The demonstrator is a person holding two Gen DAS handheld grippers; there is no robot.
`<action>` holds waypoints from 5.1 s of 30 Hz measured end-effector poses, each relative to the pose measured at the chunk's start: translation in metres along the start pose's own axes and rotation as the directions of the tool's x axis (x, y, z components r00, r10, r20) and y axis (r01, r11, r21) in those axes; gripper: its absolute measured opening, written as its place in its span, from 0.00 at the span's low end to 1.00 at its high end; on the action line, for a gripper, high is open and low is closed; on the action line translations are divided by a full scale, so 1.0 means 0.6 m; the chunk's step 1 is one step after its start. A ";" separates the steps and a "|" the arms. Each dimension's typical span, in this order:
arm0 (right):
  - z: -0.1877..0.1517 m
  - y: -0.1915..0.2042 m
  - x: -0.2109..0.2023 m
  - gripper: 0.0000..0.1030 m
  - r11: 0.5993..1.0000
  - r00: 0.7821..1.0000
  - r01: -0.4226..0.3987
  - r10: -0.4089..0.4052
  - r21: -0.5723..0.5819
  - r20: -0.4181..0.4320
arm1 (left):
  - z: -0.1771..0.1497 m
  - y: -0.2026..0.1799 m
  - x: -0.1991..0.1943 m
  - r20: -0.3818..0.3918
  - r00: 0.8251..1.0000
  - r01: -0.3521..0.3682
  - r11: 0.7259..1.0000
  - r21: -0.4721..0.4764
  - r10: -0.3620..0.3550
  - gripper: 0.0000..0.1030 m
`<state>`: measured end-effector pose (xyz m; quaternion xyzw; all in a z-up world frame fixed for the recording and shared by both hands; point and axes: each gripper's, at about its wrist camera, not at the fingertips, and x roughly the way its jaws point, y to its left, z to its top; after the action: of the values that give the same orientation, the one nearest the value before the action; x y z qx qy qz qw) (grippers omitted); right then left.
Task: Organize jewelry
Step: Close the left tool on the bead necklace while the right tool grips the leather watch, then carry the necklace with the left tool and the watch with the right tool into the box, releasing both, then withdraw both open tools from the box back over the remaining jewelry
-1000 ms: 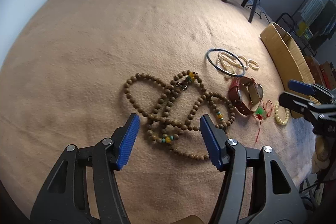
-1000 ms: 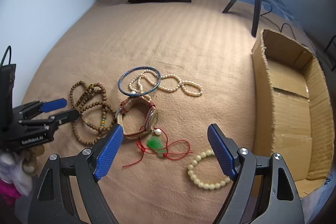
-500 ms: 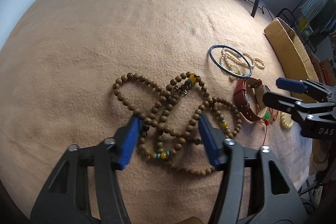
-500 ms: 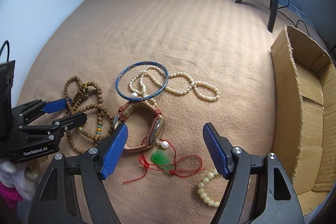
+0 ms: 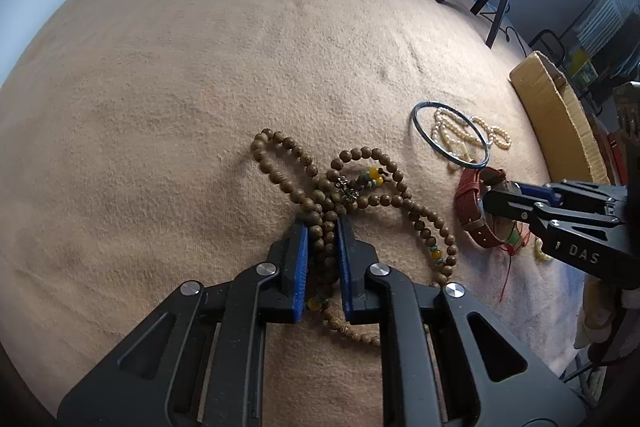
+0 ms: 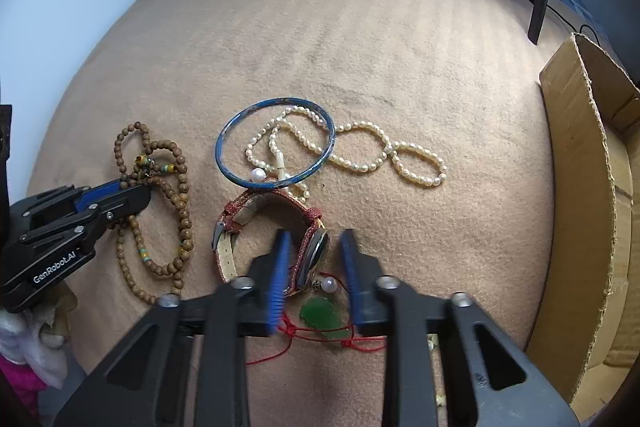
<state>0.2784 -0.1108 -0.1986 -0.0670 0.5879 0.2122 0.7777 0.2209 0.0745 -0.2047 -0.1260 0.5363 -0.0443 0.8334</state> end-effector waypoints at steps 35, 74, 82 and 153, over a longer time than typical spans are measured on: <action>-0.079 -0.070 -0.223 0.09 0.997 0.969 0.026 -0.041 0.066 0.244 | -0.006 -0.079 -0.213 0.223 0.970 0.075 0.991 0.108 -0.098 0.10; -0.164 -0.312 -0.346 0.09 0.946 0.913 0.171 -0.258 0.277 0.316 | 0.107 -0.455 -0.255 0.238 0.879 0.298 0.866 0.403 -0.413 0.10; -0.178 -0.352 -0.337 0.09 0.932 0.916 0.176 -0.273 0.318 0.293 | 0.111 -0.530 -0.230 0.197 0.868 0.338 0.833 0.438 -0.456 0.10; -0.161 -0.292 -0.272 0.63 0.940 0.916 0.204 -0.282 0.275 0.285 | 0.113 -0.354 -0.096 0.131 0.955 0.220 0.930 0.293 -0.267 0.35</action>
<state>0.2287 -0.3440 -0.0989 -0.0102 0.4623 0.0487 0.8853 0.2713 -0.1074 -0.0725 -0.0781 0.4327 -0.2111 0.8730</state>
